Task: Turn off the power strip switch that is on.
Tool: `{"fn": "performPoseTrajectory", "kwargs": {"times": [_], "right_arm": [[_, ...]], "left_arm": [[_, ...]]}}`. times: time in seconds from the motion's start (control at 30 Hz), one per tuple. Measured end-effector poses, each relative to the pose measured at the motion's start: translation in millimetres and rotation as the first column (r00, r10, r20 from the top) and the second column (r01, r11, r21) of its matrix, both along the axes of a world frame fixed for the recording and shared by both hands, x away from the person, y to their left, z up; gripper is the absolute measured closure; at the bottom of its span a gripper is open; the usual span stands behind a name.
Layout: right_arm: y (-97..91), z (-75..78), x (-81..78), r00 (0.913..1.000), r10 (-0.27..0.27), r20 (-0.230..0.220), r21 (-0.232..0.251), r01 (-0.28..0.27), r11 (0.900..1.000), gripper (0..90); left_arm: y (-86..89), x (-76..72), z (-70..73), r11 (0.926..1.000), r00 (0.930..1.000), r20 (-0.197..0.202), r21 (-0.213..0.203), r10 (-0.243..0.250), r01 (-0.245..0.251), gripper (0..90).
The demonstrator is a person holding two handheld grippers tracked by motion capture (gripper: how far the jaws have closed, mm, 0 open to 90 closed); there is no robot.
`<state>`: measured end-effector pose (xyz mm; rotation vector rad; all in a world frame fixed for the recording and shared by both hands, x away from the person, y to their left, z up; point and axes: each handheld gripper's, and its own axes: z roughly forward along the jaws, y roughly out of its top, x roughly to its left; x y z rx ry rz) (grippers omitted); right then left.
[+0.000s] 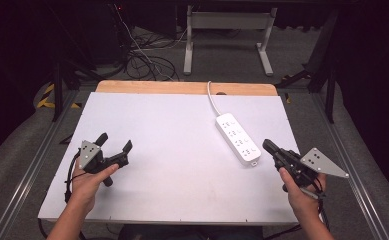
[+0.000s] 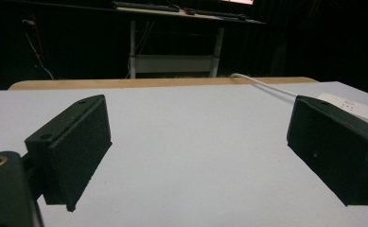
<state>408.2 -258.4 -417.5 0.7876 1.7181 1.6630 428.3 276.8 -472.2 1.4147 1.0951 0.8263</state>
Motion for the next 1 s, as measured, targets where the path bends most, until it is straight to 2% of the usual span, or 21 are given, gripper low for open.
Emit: {"fn": "performPoseTrajectory", "kwargs": {"times": [0.17, 0.23, 0.4, 0.47, 0.5, 0.57, 0.6, 0.73, 0.8, 0.9, 1.0], "right_arm": [[1.6, -2.3, 1.0, 0.9999, -0.011, -0.012, -0.023, 0.011, 0.9997, 90.0], [2.9, -2.7, 0.5, 0.9999, -0.007, -0.013, -0.028, 0.007, 0.9996, 86.2], [5.8, -3.3, 0.0, 0.9999, -0.010, -0.012, -0.024, 0.010, 0.9997, 67.4], [6.4, -3.2, 0.2, 0.9998, -0.012, -0.016, -0.015, 0.012, 0.9998, 55.6], [6.7, -3.3, 0.0, 0.9994, -0.015, -0.033, -0.009, 0.015, 0.9998, 47.5], [7.4, -5.1, 1.3, 0.9952, -0.005, -0.098, -0.030, 0.002, 0.9996, 29.9], [7.7, -6.1, 2.2, 0.9936, -0.004, -0.113, -0.058, -0.002, 0.9983, 28.2], [9.5, -7.9, 2.1, 0.9953, -0.001, -0.097, -0.074, -0.006, 0.9972, 21.5], [9.7, -7.6, 1.2, 0.9977, -0.001, -0.068, -0.074, -0.004, 0.9973, 20.1], [8.9, -7.9, 0.3, 0.9990, 0.018, -0.040, -0.098, -0.022, 0.9949, 12.5], [8.4, -8.2, -0.2, 0.9989, 0.033, -0.033, -0.094, -0.036, 0.9949, 11.6]], "left_arm": [[0.2, -0.1, -0.2, 1.0000, 1.0000, -0.001, 0.000, 0.000, 0.000, 7.4], [0.4, -0.2, -0.2, 1.0000, 1.0000, -0.001, -0.001, 0.002, -0.002, 7.4], [1.3, -0.5, -0.1, 1.0000, 1.0000, -0.002, -0.003, 0.004, -0.004, 7.4], [1.6, -0.7, 0.0, 1.0000, 1.0000, -0.002, -0.004, 0.003, -0.003, 7.4], [1.8, -0.7, 0.1, 1.0000, 1.0000, -0.002, -0.003, 0.005, -0.005, 7.4], [1.8, -0.9, 0.1, 1.0000, 1.0000, 0.000, -0.004, 0.005, -0.005, 7.4], [1.8, -0.9, 0.2, 1.0000, 1.0000, 0.000, -0.004, 0.005, -0.005, 7.4], [1.6, -0.9, 0.2, 1.0000, 1.0000, 0.000, -0.004, 0.004, -0.004, 7.4], [1.8, -0.8, 0.1, 1.0000, 1.0000, -0.001, -0.003, 0.004, -0.005, 7.4], [1.9, -0.9, 0.1, 1.0000, 1.0000, 0.000, -0.004, 0.005, -0.005, 7.4], [1.8, -1.0, 0.1, 1.0000, 1.0000, -0.001, -0.004, 0.006, -0.006, 7.4]]}}
